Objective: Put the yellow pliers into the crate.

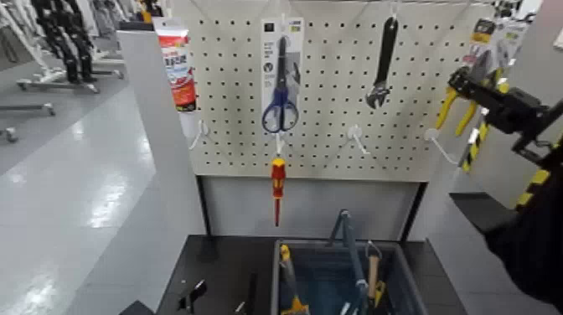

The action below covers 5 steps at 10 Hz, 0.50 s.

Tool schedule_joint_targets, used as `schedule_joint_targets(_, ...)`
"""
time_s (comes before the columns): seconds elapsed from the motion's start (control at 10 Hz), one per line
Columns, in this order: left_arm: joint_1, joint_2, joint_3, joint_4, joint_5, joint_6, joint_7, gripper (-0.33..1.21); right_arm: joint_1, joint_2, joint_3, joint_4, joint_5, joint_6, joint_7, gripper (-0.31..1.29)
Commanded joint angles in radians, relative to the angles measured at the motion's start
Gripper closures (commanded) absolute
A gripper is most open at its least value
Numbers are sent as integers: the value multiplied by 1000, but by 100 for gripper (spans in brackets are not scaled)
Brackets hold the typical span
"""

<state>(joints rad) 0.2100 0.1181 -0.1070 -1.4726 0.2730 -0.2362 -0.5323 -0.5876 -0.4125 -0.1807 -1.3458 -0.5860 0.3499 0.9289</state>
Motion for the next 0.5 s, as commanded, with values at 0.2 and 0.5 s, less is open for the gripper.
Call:
schedule_joint_targets(0.2, -1, 3, -2, 0, 0, 0, 0, 12, -6, 0, 7, -1, 0, -3, 1, 113)
schedule_joint_targets(0.5, -3, 6, -5, 0, 0, 1, 0, 12, -3, 3, 6, -16, 2, -11, 2, 113)
